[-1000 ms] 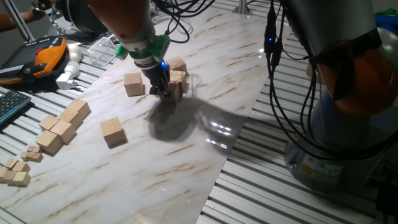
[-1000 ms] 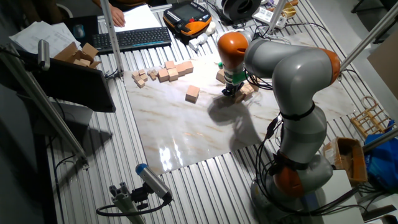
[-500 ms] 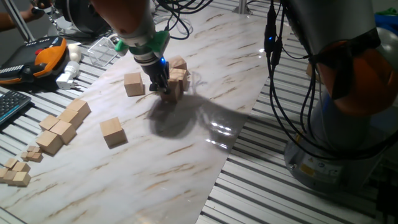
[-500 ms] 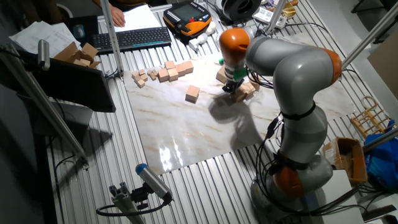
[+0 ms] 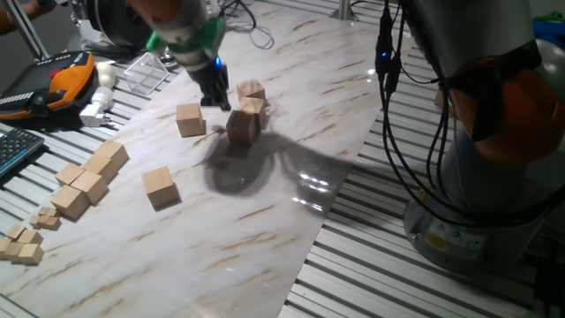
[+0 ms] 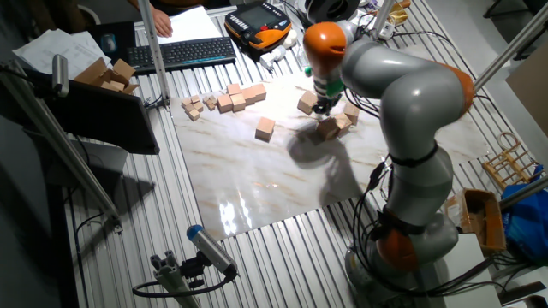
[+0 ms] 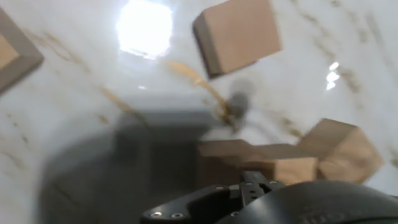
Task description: Stack the blocks into a cross shape
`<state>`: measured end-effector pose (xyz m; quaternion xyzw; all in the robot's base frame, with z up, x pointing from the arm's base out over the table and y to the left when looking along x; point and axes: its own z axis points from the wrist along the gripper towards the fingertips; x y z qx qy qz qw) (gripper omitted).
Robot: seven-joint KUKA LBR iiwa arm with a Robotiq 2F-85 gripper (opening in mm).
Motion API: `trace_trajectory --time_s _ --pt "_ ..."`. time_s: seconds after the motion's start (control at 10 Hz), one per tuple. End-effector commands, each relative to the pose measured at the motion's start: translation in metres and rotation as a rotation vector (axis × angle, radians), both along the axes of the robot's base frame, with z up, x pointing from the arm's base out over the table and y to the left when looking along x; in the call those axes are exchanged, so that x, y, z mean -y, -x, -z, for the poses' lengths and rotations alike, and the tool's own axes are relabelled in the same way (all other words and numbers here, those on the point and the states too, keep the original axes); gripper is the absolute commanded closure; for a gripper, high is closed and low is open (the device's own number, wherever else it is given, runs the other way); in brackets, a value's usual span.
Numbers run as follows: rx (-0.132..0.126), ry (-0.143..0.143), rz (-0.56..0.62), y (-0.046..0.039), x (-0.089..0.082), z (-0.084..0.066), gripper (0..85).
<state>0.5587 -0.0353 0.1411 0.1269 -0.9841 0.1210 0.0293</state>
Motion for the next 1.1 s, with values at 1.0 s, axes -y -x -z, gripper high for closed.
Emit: trace_trajectory --time_s 1.0 --pt "-0.051 -0.138 -0.059 -0.0109 -0.019 -0.004 85.0"
